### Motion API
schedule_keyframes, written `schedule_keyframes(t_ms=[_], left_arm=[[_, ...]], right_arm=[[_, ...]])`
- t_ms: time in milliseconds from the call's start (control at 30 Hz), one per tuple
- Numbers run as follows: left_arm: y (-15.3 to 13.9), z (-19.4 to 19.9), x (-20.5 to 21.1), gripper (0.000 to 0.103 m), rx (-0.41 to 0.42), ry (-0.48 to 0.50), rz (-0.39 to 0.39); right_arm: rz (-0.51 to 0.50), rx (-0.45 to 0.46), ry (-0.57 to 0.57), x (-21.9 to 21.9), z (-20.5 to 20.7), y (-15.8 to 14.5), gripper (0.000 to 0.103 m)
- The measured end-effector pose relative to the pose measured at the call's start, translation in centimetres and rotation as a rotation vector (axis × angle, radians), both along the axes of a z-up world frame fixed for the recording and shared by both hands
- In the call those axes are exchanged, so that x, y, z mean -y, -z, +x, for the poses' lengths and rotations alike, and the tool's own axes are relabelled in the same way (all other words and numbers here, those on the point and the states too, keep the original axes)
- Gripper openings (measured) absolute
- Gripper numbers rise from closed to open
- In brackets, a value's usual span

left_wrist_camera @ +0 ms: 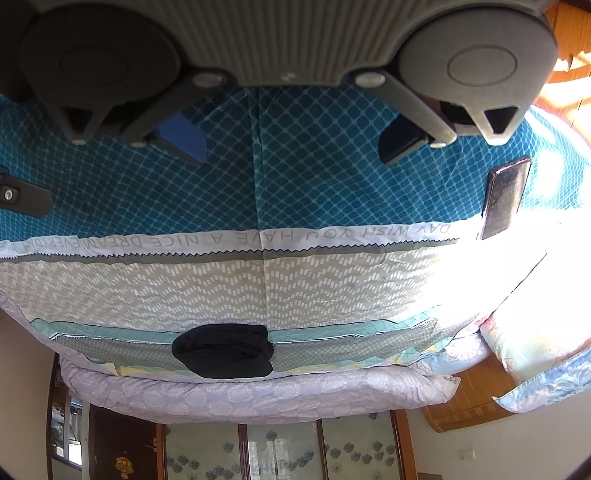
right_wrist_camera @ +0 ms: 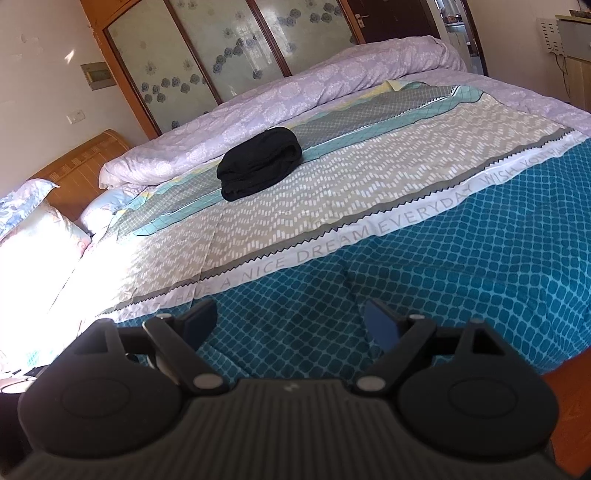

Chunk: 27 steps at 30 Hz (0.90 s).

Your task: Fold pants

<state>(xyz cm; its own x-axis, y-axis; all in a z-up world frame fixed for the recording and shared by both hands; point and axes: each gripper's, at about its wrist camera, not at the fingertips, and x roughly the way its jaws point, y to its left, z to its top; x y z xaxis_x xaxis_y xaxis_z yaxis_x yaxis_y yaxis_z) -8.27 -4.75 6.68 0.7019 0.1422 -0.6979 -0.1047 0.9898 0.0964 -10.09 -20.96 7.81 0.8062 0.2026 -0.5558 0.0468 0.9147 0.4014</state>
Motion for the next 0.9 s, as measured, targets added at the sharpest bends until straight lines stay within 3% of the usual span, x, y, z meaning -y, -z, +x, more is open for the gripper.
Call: schedule_keyframes(t_ms=[900], left_arm=[[0.26, 0.21, 0.32, 0.103, -0.049, -0.013, -0.04]], right_arm=[[0.017, -0.023, 0.001, -0.03, 0.19, 0.29, 0.089]])
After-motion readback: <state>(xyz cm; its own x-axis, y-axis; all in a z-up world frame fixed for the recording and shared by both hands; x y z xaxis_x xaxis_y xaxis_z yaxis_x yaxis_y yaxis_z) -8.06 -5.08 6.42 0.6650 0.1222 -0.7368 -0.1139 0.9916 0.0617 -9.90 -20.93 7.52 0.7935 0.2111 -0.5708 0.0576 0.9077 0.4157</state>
